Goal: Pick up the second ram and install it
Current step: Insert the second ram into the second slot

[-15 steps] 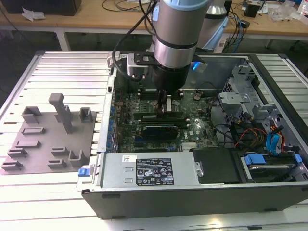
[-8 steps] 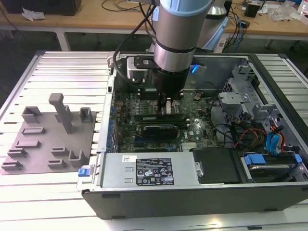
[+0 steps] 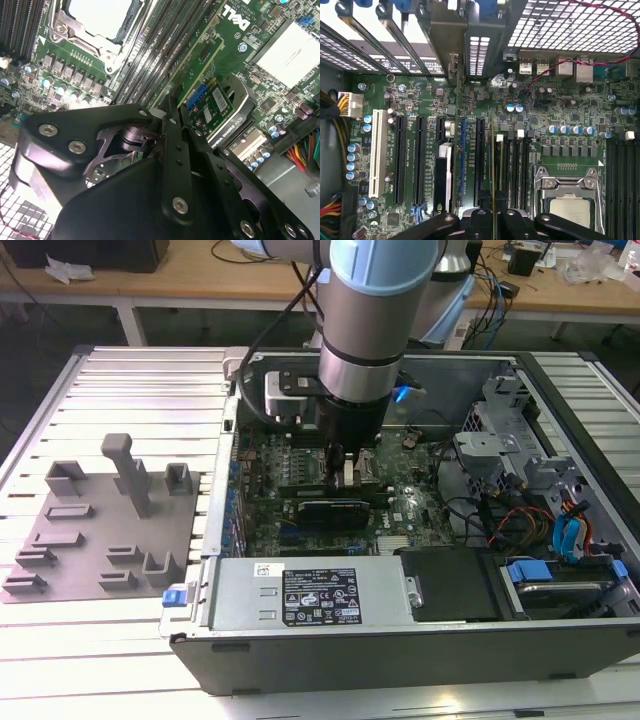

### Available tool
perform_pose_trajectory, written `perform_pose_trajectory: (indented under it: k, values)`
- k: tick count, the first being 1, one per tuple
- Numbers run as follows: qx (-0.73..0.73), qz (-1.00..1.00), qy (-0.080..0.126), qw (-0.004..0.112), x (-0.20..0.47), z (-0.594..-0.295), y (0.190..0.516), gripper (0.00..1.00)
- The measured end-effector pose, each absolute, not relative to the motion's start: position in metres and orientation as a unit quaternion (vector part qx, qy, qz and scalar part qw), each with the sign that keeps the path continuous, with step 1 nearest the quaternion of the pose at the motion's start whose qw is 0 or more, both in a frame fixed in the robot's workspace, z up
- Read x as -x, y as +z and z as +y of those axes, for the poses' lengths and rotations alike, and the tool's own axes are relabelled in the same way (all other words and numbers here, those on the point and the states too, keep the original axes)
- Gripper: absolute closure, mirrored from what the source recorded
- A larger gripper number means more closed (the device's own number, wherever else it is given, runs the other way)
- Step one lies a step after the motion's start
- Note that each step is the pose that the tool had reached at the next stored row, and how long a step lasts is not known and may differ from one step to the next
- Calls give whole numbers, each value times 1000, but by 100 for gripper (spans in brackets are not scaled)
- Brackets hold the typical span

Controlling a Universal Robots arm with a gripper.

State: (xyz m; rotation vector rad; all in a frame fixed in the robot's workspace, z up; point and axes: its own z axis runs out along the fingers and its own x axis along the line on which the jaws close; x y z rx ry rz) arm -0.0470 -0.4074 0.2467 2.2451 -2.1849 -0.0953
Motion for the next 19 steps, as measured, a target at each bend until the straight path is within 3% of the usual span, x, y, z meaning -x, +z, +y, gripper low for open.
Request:
perform_pose_trajectory:
  k: [15, 19]
  values:
    - [-716, -697, -30, 4, 47, -407, 223, 89]
    - [-716, -697, -30, 4, 47, -407, 253, 89]
